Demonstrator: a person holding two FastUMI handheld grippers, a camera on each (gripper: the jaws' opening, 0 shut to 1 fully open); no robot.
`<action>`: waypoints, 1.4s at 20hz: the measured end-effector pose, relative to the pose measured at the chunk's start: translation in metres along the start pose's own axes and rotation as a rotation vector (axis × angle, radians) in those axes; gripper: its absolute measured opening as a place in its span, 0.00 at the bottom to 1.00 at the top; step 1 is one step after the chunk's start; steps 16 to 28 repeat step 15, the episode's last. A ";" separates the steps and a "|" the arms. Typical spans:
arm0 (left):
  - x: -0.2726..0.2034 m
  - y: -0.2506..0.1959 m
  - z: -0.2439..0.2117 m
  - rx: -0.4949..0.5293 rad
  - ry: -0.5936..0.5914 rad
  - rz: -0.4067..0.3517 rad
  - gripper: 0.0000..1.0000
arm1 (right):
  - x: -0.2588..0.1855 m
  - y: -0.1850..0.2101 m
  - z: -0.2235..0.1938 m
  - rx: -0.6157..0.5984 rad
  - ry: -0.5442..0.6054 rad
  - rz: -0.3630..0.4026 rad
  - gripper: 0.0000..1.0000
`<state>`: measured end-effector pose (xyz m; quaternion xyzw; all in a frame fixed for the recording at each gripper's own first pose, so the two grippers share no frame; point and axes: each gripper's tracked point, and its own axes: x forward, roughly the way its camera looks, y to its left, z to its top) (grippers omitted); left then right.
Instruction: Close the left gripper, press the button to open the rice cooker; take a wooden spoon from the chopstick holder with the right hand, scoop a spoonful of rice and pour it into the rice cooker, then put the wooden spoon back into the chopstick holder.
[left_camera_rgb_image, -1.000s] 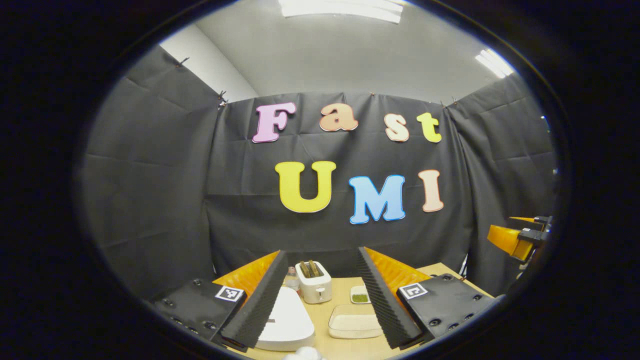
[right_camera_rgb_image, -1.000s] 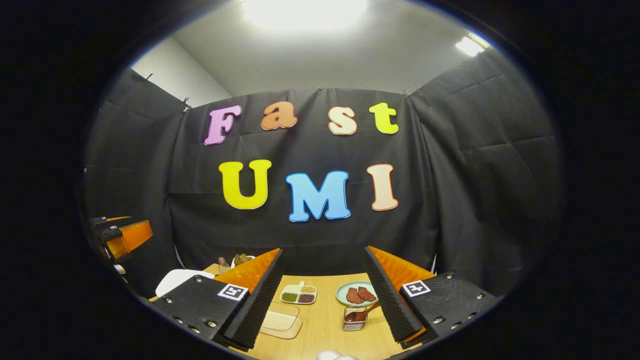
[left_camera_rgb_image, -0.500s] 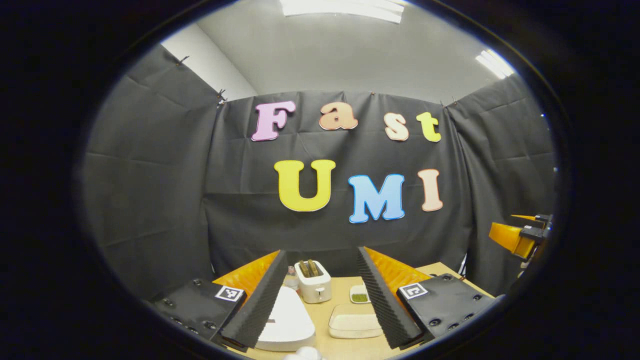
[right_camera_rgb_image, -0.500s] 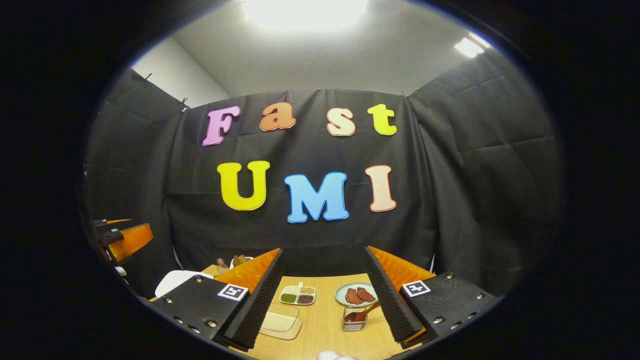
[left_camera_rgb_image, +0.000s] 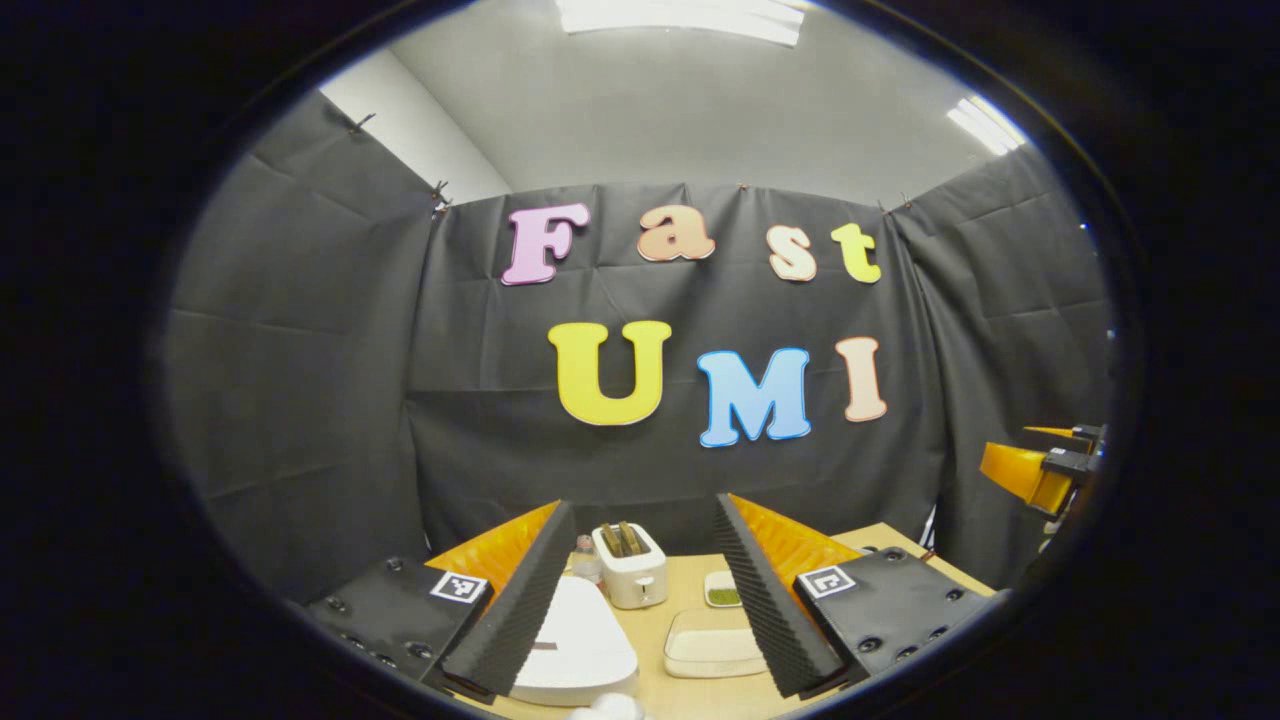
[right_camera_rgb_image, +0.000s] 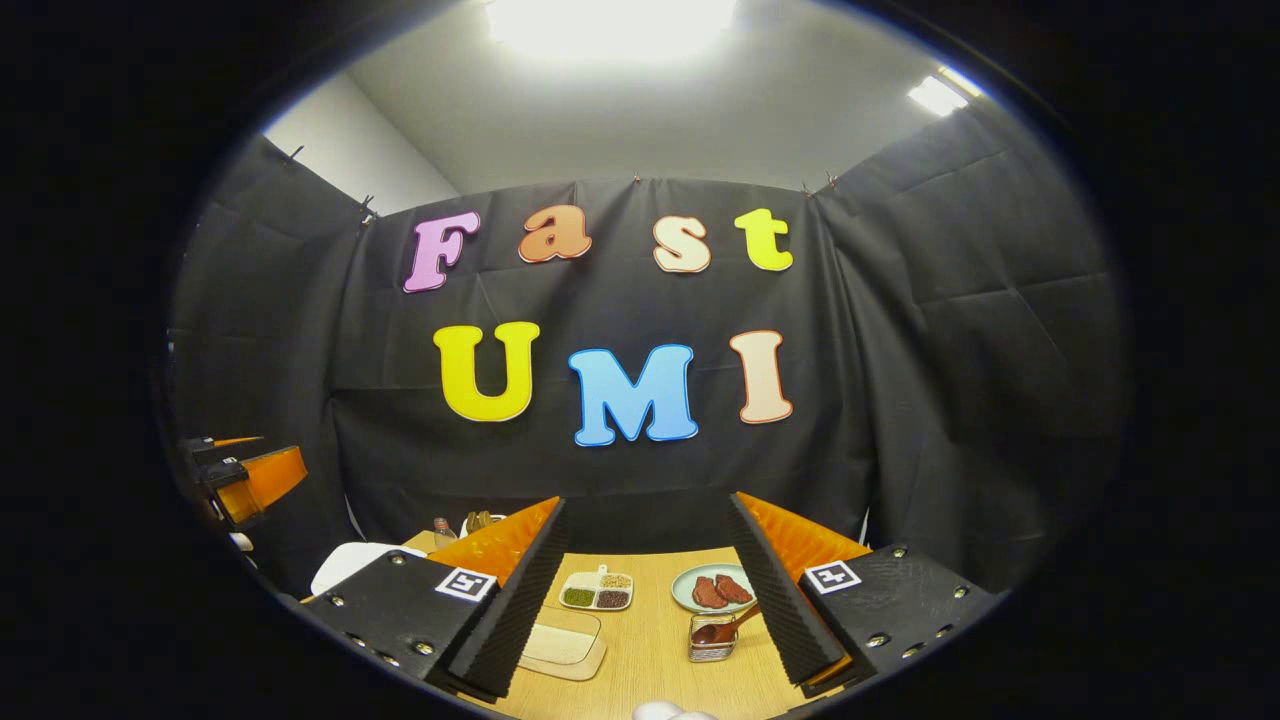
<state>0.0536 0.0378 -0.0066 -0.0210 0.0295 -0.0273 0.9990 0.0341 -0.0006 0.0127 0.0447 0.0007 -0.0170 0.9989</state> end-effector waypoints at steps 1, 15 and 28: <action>0.000 0.000 0.000 0.001 -0.001 -0.001 0.99 | 0.000 0.001 0.000 0.001 0.001 -0.001 0.96; 0.000 0.002 0.000 0.008 0.000 -0.006 0.99 | -0.003 0.004 0.003 0.005 -0.004 -0.001 0.96; 0.000 0.002 0.000 0.008 0.000 -0.006 0.99 | -0.003 0.004 0.003 0.005 -0.004 -0.001 0.96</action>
